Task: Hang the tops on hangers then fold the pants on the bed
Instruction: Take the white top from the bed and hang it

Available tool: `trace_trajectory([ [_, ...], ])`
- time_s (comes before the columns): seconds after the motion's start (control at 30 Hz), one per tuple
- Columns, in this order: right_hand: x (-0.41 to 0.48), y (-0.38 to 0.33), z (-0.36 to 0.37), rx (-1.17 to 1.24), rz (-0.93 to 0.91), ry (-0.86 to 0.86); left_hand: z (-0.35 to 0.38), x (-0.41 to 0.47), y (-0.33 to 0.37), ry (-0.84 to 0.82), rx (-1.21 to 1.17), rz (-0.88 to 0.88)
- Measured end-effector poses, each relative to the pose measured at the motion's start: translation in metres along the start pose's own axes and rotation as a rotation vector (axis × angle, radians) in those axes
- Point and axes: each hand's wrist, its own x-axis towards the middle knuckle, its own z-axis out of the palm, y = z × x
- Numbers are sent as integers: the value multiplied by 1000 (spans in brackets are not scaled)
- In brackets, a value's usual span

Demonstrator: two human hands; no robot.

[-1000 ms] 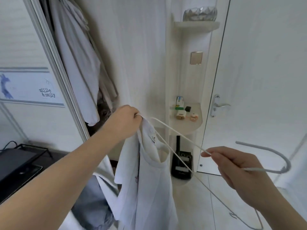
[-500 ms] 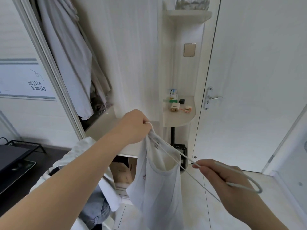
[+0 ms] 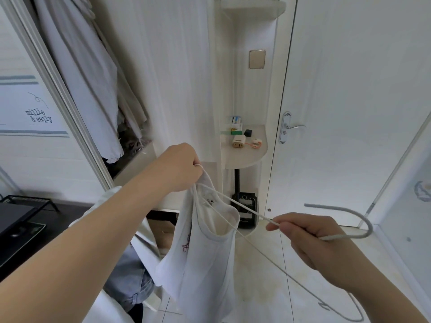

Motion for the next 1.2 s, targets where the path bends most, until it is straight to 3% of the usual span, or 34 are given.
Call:
trace_trajectory([
  [0.17,-1,1,-9,292,161,39,4,-1,1,-22,21,-3],
  [0.53,34,22,52,35,98,31,12,-23,36,-265,-109,47],
  [0.67,34,26,53,80,-64,115,22,-30,41,-314,-117,81],
  [0.83,40,36,74,250,-63,136,32,-39,50,-330,-112,180],
  [0.9,43,35,69,391,-56,155,37,-43,49,-319,-59,281],
  [1.0,46,30,43,495,-98,157,28,-42,30,-85,210,491],
  [1.07,49,27,29,510,-118,136,19,-38,21,-19,367,606],
  [1.2,60,16,15,435,-165,98,28,-41,25,-59,447,578],
])
